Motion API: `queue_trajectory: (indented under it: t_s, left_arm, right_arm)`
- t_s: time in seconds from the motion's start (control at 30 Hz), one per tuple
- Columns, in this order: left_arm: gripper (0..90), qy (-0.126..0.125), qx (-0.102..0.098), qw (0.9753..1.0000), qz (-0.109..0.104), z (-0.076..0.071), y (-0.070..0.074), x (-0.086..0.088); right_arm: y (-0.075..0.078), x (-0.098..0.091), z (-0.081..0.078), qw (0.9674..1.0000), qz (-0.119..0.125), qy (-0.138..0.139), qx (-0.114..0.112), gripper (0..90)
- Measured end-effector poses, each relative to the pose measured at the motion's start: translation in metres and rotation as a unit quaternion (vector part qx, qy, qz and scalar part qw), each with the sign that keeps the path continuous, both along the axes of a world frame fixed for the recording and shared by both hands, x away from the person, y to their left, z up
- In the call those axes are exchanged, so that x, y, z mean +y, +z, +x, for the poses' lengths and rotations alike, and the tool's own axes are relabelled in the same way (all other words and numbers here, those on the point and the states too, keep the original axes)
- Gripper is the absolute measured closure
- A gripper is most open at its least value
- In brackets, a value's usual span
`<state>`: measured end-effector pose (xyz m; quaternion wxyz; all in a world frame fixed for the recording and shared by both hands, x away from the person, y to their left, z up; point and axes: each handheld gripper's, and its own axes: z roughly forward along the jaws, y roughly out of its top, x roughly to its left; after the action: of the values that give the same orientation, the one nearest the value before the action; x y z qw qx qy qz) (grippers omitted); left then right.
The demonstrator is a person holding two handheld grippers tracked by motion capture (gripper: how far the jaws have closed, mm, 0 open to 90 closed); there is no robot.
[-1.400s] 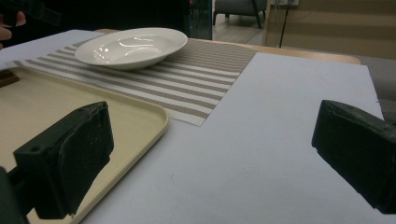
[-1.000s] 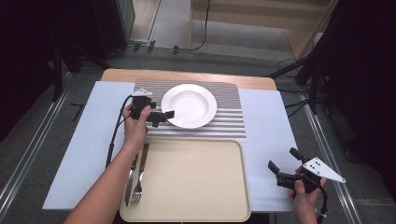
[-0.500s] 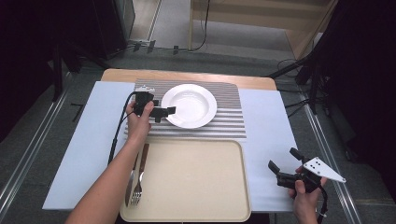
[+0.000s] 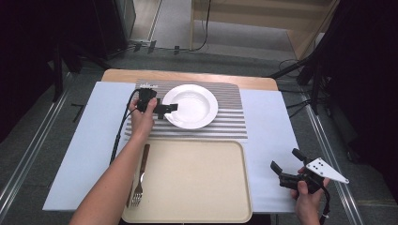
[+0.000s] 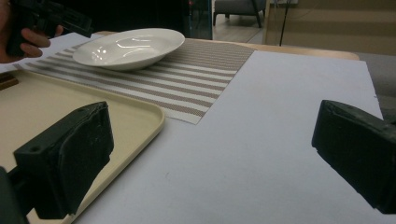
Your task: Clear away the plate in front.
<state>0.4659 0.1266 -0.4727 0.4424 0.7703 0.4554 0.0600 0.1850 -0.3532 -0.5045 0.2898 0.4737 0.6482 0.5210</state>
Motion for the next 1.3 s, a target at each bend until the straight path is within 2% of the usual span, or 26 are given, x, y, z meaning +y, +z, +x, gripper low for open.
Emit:
queue_trajectory:
  t_s: [0.27, 0.57, 0.87, 1.13, 1.3]
  left_arm:
    - [4.4, 0.003, 0.006, 1.0000, 0.003, 0.007, 0.000, -0.003]
    - [4.4, 0.011, 0.021, 0.9997, 0.005, 0.015, -0.007, -0.003]
    - [4.3, 0.007, 0.034, 0.9994, 0.004, 0.019, -0.011, -0.009]
    - [4.4, 0.005, 0.051, 0.9986, -0.010, 0.024, -0.014, -0.008]
    - [5.9, 0.011, 0.064, 0.9973, -0.035, 0.029, -0.016, -0.006]
  right_arm:
    - [0.000, 0.000, 0.000, 1.0000, -0.001, 0.000, 0.001, 0.0]
    - [-0.001, -0.001, 0.001, 1.0000, 0.002, -0.001, 0.002, 0.0]
    - [-0.001, -0.001, 0.001, 1.0000, 0.002, 0.000, 0.005, 0.0]
    - [-0.002, -0.001, 0.001, 1.0000, 0.003, -0.001, 0.004, 0.0]
    - [-0.002, -0.002, 0.002, 1.0000, 0.004, -0.003, 0.006, 0.0]
